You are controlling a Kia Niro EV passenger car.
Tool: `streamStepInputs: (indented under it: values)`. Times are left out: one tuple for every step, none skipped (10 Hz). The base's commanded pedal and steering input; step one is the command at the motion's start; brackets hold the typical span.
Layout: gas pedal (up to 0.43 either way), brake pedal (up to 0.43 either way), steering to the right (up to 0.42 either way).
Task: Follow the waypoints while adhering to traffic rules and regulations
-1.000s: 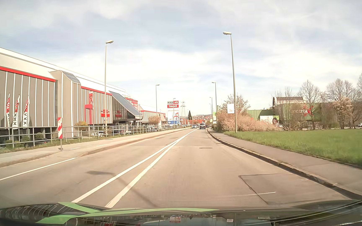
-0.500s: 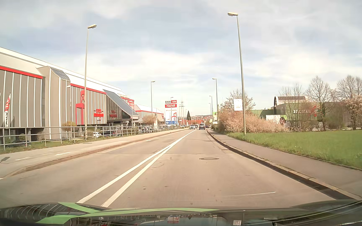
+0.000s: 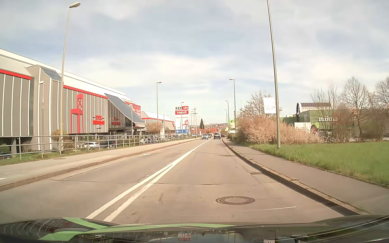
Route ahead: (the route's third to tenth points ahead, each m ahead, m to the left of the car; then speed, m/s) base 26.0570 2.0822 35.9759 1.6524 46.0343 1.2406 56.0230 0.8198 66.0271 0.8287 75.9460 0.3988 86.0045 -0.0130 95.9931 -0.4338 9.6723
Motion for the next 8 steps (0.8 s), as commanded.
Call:
streamStepInputs:
  values:
    - [0.039,0.000,0.001]
    - [0.039,0.000,0.001]
    - [0.039,0.000,0.001]
    - [0.059,0.000,0.001]
    - [0.059,0.000,0.001]
    - [0.059,0.000,0.000]
    - [0.059,0.000,0.001]
    - [0.059,0.000,0.001]
